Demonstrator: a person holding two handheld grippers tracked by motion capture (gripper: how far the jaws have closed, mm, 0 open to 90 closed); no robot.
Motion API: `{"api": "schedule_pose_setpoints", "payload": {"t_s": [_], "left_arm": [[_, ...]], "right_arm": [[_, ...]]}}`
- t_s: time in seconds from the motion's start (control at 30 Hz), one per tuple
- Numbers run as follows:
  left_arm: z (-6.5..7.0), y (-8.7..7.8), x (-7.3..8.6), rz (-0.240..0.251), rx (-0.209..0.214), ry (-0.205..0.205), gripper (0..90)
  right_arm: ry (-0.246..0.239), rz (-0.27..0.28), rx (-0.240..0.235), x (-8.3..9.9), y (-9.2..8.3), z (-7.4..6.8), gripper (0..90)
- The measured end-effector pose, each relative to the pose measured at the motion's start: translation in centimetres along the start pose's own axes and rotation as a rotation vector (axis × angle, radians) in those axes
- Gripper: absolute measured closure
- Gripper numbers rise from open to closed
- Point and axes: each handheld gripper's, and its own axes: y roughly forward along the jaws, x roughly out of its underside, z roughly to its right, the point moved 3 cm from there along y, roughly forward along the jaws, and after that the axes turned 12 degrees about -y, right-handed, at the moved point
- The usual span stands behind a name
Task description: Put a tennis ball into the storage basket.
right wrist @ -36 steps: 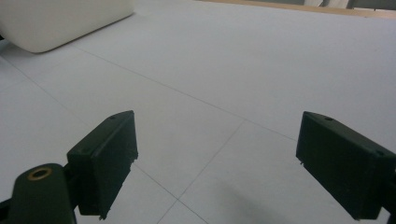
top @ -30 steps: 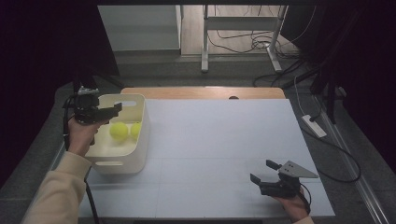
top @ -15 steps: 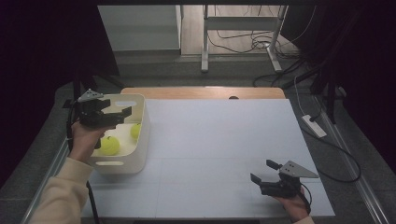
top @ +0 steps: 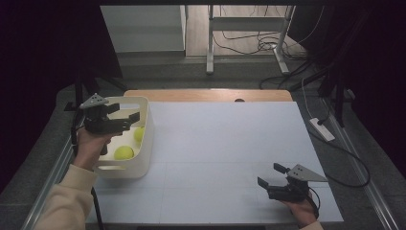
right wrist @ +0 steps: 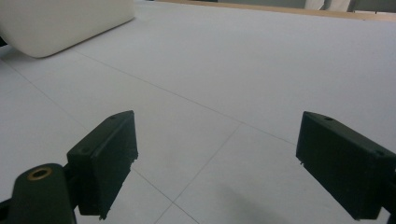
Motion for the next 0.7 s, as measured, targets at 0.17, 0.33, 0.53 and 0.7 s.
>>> {"api": "schedule_pose_setpoints", "payload": {"t_s": [0.17, 0.33, 0.53, 0.7], "left_arm": [[0.6, -0.1, 0.2, 0.009, 0.014, 0.006, 8.6], [1.3, -0.3, 0.5, 0.014, 0.032, 0.019, 8.9], [2.4, 0.1, 1.1, 0.002, 0.064, 0.041, 9.5], [3.0, 0.2, 1.3, 0.000, 0.083, 0.047, 9.5]], "right_arm": [[-0.006, -0.001, -0.002, -0.1, 0.3, 0.0, 12.7], [-0.012, -0.007, -0.004, -0.1, 0.4, -0.1, 12.7], [-0.015, -0.008, 0.000, -0.2, 0.3, -0.3, 12.7], [-0.020, -0.010, 0.003, -0.3, 0.4, -0.3, 12.8]]}}
